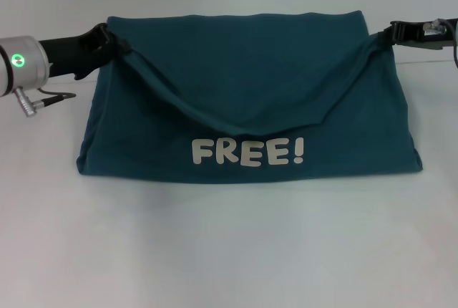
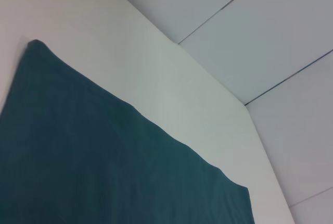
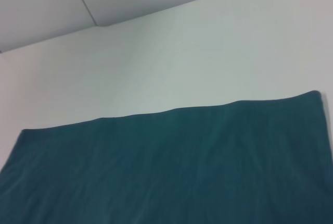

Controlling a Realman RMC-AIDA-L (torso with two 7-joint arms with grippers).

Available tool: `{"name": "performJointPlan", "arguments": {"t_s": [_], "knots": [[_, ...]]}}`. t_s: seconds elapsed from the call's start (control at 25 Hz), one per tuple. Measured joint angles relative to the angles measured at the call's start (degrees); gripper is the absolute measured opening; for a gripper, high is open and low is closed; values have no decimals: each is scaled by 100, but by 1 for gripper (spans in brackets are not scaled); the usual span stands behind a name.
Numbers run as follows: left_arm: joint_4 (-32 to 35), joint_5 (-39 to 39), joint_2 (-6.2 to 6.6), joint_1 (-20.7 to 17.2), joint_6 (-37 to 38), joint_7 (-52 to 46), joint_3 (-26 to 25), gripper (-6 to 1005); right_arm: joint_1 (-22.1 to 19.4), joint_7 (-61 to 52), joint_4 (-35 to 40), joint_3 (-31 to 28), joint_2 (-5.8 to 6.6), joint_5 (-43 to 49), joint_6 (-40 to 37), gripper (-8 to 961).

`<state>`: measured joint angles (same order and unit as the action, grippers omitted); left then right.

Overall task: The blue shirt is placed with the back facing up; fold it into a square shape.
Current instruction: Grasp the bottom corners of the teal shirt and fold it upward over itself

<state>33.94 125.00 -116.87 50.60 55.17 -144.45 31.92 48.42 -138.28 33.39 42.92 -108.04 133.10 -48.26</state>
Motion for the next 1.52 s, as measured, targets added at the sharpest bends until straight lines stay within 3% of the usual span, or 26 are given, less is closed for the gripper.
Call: {"name": "performJointPlan", "arguments": {"t_s": [0.44, 0.72, 1.52], "knots": [[-6, -13, -29, 61, -146, 4, 52, 1, 108, -76, -38, 17, 19, 206, 174, 55], [-206, -13, 0, 77, -367, 44, 155, 0, 88, -312, -98, 17, -61, 500, 364, 54], [-282, -70, -34, 217, -707, 201, 190, 5, 129, -430, -57, 12, -91, 669, 515, 65]]}}
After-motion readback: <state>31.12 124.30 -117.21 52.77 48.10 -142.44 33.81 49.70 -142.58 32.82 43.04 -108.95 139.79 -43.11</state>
